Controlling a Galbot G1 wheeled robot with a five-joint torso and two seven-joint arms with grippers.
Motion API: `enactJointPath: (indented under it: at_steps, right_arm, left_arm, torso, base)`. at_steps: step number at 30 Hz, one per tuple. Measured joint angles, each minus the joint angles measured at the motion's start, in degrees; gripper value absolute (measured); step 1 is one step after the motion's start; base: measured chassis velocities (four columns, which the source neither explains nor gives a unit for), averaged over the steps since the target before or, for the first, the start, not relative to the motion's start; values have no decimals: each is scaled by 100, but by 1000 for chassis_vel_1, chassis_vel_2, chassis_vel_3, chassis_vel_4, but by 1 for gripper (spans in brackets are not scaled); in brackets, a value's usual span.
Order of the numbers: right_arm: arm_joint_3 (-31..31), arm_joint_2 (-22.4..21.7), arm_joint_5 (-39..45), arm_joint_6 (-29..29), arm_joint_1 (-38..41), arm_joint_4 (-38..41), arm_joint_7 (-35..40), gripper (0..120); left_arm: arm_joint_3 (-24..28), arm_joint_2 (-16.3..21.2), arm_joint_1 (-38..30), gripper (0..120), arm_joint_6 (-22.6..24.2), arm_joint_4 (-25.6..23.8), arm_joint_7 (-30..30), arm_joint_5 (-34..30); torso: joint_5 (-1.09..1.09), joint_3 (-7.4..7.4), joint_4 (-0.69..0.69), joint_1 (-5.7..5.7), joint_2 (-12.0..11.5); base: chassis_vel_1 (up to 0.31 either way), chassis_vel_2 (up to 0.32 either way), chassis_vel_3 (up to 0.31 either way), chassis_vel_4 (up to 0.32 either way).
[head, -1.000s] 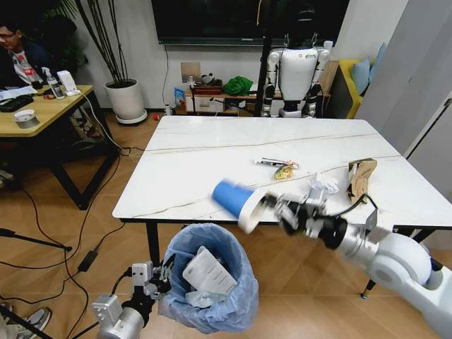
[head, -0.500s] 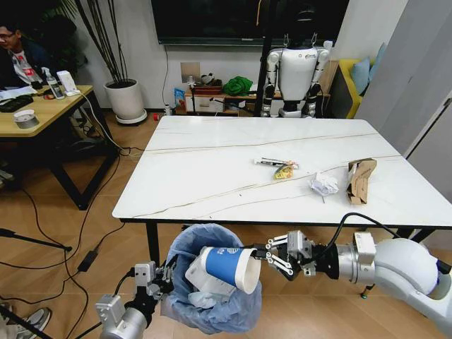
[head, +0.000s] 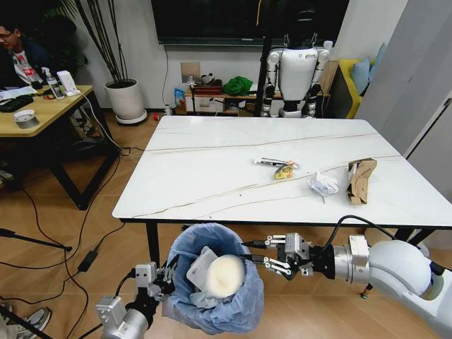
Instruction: Pick up the trash bin and place the trash from the table into it.
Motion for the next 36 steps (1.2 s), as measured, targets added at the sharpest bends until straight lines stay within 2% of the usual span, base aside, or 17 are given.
enactJointPath:
  at_steps: [2, 3, 6, 8, 9, 10, 12, 16, 22, 36]
  right_arm:
    - [45, 5, -10, 20, -13, -37, -2, 47]
    - [45, 5, -10, 20, -13, -37, -2, 47]
    - [155, 103, 138, 71, 43, -155, 82, 58]
    - [244, 263, 469, 86, 170, -286, 420, 67]
    - [281, 427, 687, 102, 282, -414, 970, 73]
    - [281, 427, 687, 102, 282, -414, 970, 73]
    - [291, 665, 827, 124, 407, -642, 1882, 78]
    - [338, 1159, 881, 76, 642, -1446, 3198, 95]
    - [406, 1630, 942, -26, 864, -2191, 3891, 100]
    - [323, 2018, 793, -67, 1237, -3176, 3741, 100]
  left_arm:
    - [6, -2, 10, 0, 0, -10, 7, 12]
    - [6, -2, 10, 0, 0, -10, 7, 12]
    - [7, -2, 15, 0, 0, -11, 9, 17]
    - [0, -1, 26, 0, 0, -16, 10, 17]
    - [-11, 2, 39, 0, 0, -24, 11, 17]
    - [-11, 2, 39, 0, 0, -24, 11, 17]
    - [-28, 6, 60, 0, 0, -34, 12, 17]
    - [-55, 31, 76, 0, 0, -41, 13, 0]
    - [-84, 42, 77, 0, 0, -44, 13, -29]
    - [-93, 110, -49, 0, 9, 19, -6, -164]
  torso:
    - [-1, 0, 0, 0, 0]
    - [-1, 0, 0, 0, 0]
    - [0, 0, -1, 0, 0]
    - [-2, 0, -1, 0, 0]
    - [0, 0, 0, 0, 0]
    - [0, 0, 0, 0, 0]
    - [0, 0, 0, 0, 0]
    - [1, 1, 0, 0, 0]
    - [-1, 1, -1, 0, 0]
    - [-1, 0, 0, 0, 0]
  base:
    - [0, 0, 0, 0]
    - [0, 0, 0, 0]
    - [0, 0, 0, 0]
    - [0, 0, 0, 0]
    - [0, 0, 0, 0]
    - [0, 0, 0, 0]
    - [0, 0, 0, 0]
    - [0, 0, 0, 0]
    - [0, 0, 0, 0]
    - [0, 0, 0, 0]
